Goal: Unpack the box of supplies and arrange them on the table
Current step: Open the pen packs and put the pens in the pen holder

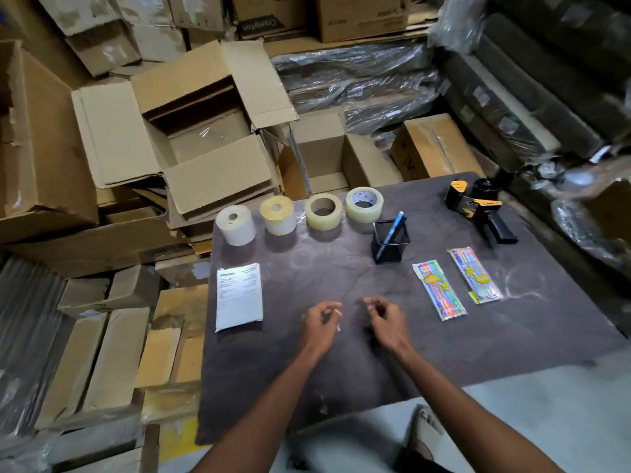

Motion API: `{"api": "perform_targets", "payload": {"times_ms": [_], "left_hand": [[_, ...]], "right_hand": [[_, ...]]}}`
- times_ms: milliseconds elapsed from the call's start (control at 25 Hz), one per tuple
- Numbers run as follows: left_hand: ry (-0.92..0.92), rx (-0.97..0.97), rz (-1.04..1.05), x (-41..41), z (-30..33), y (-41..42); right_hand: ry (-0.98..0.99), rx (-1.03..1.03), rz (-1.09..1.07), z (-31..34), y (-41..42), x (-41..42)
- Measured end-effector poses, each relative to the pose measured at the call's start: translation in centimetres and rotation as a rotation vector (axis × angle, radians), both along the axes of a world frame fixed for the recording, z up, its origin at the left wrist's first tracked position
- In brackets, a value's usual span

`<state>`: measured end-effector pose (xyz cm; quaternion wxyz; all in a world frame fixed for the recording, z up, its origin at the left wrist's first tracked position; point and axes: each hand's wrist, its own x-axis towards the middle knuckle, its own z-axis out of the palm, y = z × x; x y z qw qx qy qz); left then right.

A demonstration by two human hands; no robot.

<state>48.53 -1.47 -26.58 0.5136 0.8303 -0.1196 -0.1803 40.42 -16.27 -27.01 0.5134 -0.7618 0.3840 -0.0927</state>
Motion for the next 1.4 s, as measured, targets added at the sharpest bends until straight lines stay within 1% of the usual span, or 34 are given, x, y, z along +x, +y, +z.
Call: {"api": "perform_targets", "payload": {"times_ms": [160, 280, 320, 400, 480, 600, 640, 800, 960, 1040, 1080, 1160, 1240, 1360, 1400], "left_hand": [[0.014, 0.023, -0.046, -3.6, -0.3, -5.7], [0.039, -0.007, -0.042, -6.0, -0.6, -11.0], [0.034, -0.004, -0.042, -6.5, -0.5, -12.6], [0.036, -0.001, -0.041, -7.5, -0.9, -15.5], [0.068, 0.005, -0.021, -8.4, -1.4, -17.8], [0.133, 0.014, 0.035, -9.8, -2.3, -19.9], [0.144, 0.017, 0.042, -10.2, -2.4, -20.3], [0.168, -0.007, 0.082, -11.1, -2.1, -21.5], [0.22, -0.02, 0.142, -11.1, -2.4, -21.4], [0.219, -0.032, 0.161, -10.9, -2.7, -21.3], [0.218, -0.038, 0.166, -10.8, -2.8, -21.3], [0.238, -0.071, 0.188, -10.8, -3.0, -21.2], [0.305, -0.125, 0.237, -10.9, -2.6, -21.2], [0.467, -0.253, 0.333, -11.2, -1.0, -20.7], [0.509, -0.259, 0.343, -11.1, -0.5, -20.2]], "right_hand": [[0.01, -0.057, -0.05, 0.4, -6.4, -3.9], [0.009, -0.121, -0.059, 0.1, -11.4, -5.8], [0.029, -0.158, -0.059, 0.1, -13.1, -6.2], [0.128, -0.228, -0.019, 0.0, -15.8, -6.9], [0.223, -0.293, 0.059, -0.4, -17.9, -7.4], [0.311, -0.304, 0.208, -1.2, -19.3, -8.0], [0.31, -0.295, 0.231, -1.6, -19.5, -8.2], [0.269, -0.356, 0.285, -2.1, -20.0, -8.5], [0.273, -0.296, 0.281, -1.5, -20.1, -8.1], [0.228, -0.238, 0.246, -1.4, -20.2, -8.1], [0.19, -0.167, 0.206, -1.4, -20.2, -8.2], [0.111, 0.052, 0.122, -0.9, -20.1, -8.7], [0.056, 0.32, 0.101, -0.3, -19.6, -9.1], [0.025, 0.674, 0.193, 0.1, -18.9, -9.4], [0.04, 0.768, 0.236, 0.3, -18.6, -9.3]]}}
